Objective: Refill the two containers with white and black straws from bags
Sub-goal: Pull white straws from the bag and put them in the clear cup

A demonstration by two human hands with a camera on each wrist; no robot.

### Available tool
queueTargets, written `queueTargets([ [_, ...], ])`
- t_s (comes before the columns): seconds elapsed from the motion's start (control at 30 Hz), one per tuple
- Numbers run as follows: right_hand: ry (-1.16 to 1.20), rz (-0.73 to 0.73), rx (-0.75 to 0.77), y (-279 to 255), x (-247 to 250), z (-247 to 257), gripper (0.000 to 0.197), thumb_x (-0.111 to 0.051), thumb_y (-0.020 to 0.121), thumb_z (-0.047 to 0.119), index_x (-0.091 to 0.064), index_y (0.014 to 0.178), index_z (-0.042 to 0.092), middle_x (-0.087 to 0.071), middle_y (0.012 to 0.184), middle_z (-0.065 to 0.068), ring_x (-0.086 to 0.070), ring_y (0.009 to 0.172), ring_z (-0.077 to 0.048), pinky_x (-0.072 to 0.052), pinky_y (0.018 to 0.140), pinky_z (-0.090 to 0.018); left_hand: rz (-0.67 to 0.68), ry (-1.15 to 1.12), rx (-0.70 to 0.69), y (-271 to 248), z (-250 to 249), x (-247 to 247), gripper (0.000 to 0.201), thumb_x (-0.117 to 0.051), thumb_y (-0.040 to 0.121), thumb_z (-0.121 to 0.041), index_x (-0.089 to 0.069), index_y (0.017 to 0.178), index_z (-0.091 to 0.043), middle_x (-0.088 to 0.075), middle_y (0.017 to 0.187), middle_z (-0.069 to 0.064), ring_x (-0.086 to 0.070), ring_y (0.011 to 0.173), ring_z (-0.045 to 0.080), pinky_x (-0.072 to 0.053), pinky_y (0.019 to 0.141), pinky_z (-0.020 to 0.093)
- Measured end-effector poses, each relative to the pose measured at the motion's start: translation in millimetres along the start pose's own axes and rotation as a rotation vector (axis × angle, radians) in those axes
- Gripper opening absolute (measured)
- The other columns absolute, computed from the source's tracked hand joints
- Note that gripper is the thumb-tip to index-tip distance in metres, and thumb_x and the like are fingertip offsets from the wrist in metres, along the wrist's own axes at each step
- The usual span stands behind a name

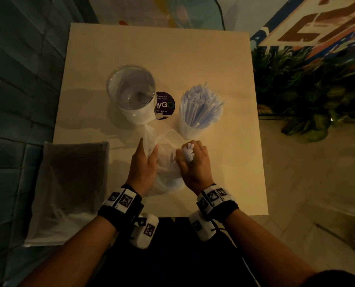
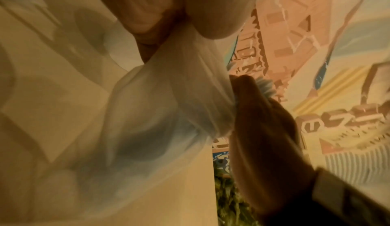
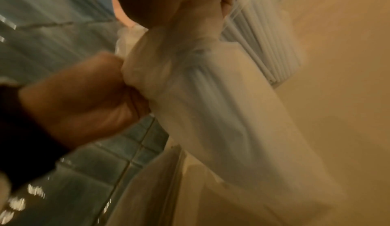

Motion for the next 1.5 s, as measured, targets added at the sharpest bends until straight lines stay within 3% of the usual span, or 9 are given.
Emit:
queueTargets([
  [0.1,0.106,-0.036,-0.08,7.2,7.5,-2.2,0.02,-0.054,0.091,0.024,-0.059,0.083,0.006,-0.059,0.083,-0.006,-0.054,0.074,-0.026,-0.046,0.074,-0.049,0.024,0.059,-0.056,-5.8,-5.8,-5.0,0.045,-0.046,0.102,-0.019,-0.037,0.145,-0.012,-0.047,0.125,-0.009,-0.046,0.114,0.002,-0.035,0.079,-0.005],
  [0.3,0.398,-0.123,-0.159,22.8,26.0,6.1,0.019,-0.053,0.091,0.018,-0.062,0.09,0.001,-0.068,0.085,-0.01,-0.067,0.08,-0.022,-0.054,0.076,-0.039,0.008,0.109,-0.118,-8.4,-6.2,-5.6,0.038,-0.047,0.101,-0.017,-0.042,0.139,-0.012,-0.052,0.117,-0.011,-0.048,0.104,-0.008,-0.034,0.077,-0.006],
  [0.4,0.492,-0.131,-0.13,28.0,35.7,15.8,0.014,-0.047,0.095,-0.001,-0.056,0.095,-0.011,-0.07,0.082,0.002,-0.067,0.078,-0.006,-0.048,0.079,-0.018,0.005,0.056,-0.066,-7.7,-2.4,-3.4,0.043,-0.047,0.102,-0.02,-0.039,0.143,-0.015,-0.053,0.127,-0.008,-0.048,0.115,-0.001,-0.036,0.092,0.007],
  [0.57,0.651,0.024,-0.169,24.1,26.5,20.9,0.004,-0.049,0.1,-0.002,-0.051,0.104,-0.001,-0.062,0.08,-0.028,-0.066,0.067,-0.033,-0.057,0.067,-0.033,-0.01,-0.115,-0.017,-12.1,-2.0,-4.6,0.045,-0.047,0.101,-0.022,-0.039,0.145,-0.017,-0.059,0.129,-0.001,-0.057,0.118,0.013,-0.046,0.099,0.027],
  [0.83,0.374,0.232,-0.081,13.0,4.2,12.3,0.013,-0.068,0.094,0.018,-0.062,0.091,0.007,-0.062,0.086,-0.004,-0.061,0.078,-0.022,-0.052,0.071,-0.038,-0.085,-0.22,0.007,-15.7,-11.5,-4.8,0.05,-0.046,0.097,-0.042,-0.045,0.14,-0.016,-0.058,0.133,0.007,-0.056,0.123,0.019,-0.046,0.105,0.048],
  [1.07,0.206,0.563,-0.085,8.6,8.2,5.4,0.025,-0.069,0.089,0.034,-0.064,0.082,0.011,-0.065,0.075,-0.004,-0.058,0.068,-0.026,-0.05,0.065,-0.042,-0.066,-0.178,-0.025,-16.2,-14.8,-6.8,0.045,-0.046,0.102,-0.02,-0.038,0.146,-0.016,-0.049,0.143,0.003,-0.046,0.132,0.016,-0.037,0.111,0.032],
  [1.23,0.169,0.614,-0.094,10.3,9.7,-7.5,0.017,-0.067,0.089,0.024,-0.064,0.081,0.009,-0.066,0.077,-0.007,-0.06,0.07,-0.025,-0.051,0.069,-0.045,0.072,-0.138,-0.059,-14.8,-14.2,-7.1,0.037,-0.052,0.099,-0.017,-0.039,0.124,-0.041,-0.049,0.115,-0.028,-0.049,0.098,-0.027,-0.036,0.087,-0.002],
  [1.43,0.268,0.349,-0.142,9.0,26.5,-30.6,0.018,-0.063,0.098,0.019,-0.073,0.084,0.01,-0.073,0.087,0.001,-0.069,0.083,-0.016,-0.054,0.08,-0.044,0.28,0.171,-0.021,-4.3,5.6,1.5,0.047,-0.066,0.091,-0.025,-0.045,0.133,-0.021,-0.064,0.117,-0.005,-0.061,0.106,0.006,-0.05,0.094,0.03],
  [1.5,0.27,0.358,-0.147,8.9,27.7,-33.7,0.021,-0.061,0.099,0.021,-0.072,0.084,0.012,-0.073,0.087,0.002,-0.07,0.084,-0.018,-0.054,0.081,-0.046,0.33,0.224,-0.021,-4.0,5.9,2.7,0.06,-0.069,0.089,-0.017,-0.04,0.141,-0.017,-0.058,0.125,-0.005,-0.056,0.112,0.008,-0.044,0.096,0.02],
])
Point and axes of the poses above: each hand's wrist, its own y-axis towards the middle knuckle, its own x-axis out of the back of the hand, z = x × y, the point moved 2 cm from there along y, towards the middle knuckle
